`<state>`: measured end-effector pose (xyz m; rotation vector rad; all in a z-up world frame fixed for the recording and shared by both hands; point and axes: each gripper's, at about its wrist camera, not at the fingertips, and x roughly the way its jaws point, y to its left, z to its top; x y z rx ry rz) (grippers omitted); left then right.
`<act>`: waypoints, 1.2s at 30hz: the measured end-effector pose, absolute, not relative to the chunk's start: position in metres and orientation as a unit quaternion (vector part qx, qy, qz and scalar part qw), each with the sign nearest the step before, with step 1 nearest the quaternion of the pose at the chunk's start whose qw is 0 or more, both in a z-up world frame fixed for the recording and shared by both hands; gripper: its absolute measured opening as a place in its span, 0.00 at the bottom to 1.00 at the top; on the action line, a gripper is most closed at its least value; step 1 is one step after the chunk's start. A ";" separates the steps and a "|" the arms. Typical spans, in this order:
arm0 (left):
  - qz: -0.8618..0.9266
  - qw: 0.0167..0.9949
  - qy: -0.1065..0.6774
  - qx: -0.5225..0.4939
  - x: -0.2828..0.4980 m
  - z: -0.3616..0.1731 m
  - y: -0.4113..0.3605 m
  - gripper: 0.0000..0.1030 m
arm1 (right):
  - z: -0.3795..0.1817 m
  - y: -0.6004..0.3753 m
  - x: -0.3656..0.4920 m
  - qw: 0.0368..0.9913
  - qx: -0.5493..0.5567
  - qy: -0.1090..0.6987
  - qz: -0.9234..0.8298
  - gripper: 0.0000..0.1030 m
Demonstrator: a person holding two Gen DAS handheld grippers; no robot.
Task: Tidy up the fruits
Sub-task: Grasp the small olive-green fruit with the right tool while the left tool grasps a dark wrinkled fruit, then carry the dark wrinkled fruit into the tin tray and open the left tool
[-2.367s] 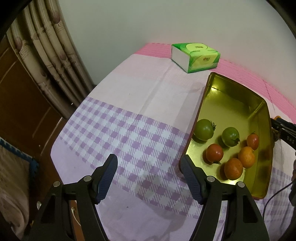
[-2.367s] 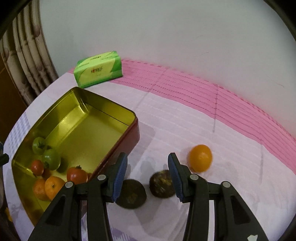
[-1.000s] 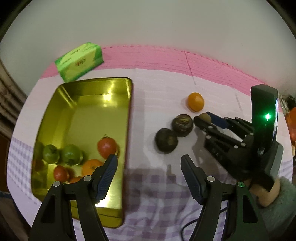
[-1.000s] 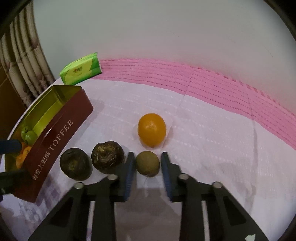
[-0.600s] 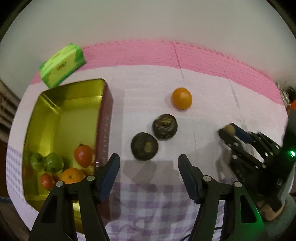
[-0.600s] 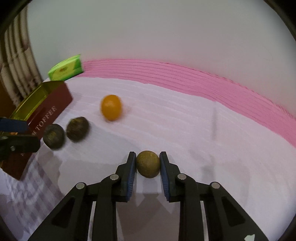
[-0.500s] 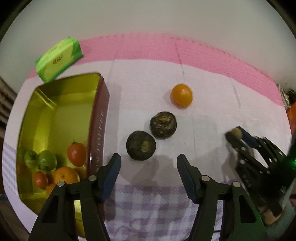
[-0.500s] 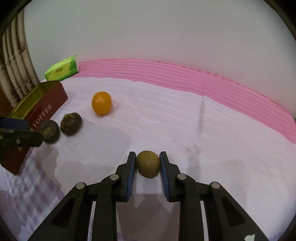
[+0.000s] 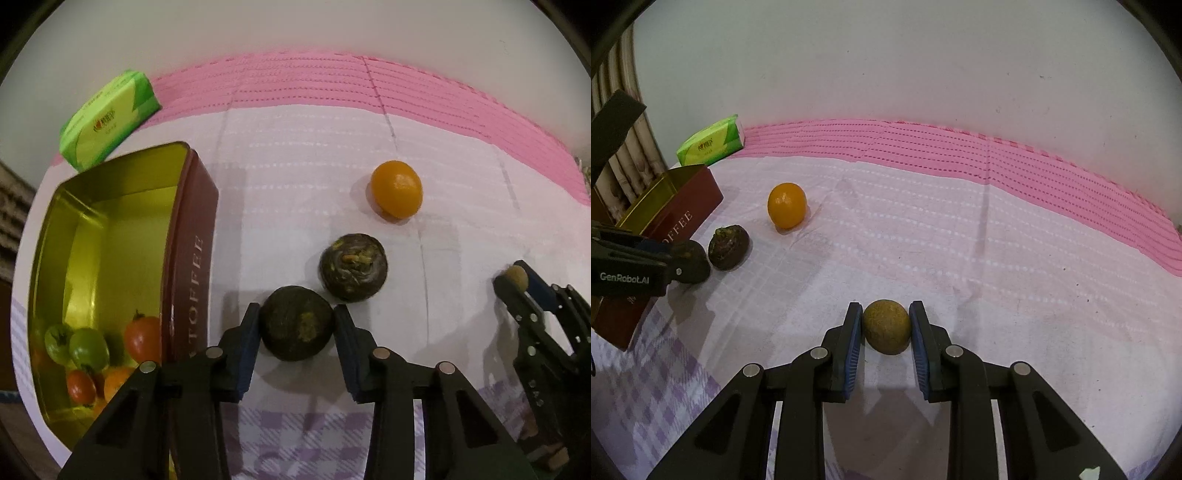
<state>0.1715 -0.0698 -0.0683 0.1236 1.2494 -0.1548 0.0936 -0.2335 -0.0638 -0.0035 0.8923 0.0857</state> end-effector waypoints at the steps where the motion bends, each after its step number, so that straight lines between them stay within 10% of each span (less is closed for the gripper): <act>1: -0.075 0.806 0.584 0.054 0.170 -0.068 -0.069 0.39 | -0.064 -0.234 0.094 0.901 -0.002 0.431 0.041 0.24; 36: 0.050 0.819 0.571 -0.018 0.100 -0.023 0.117 0.38 | -0.065 -0.230 0.096 0.901 -0.017 0.432 0.036 0.23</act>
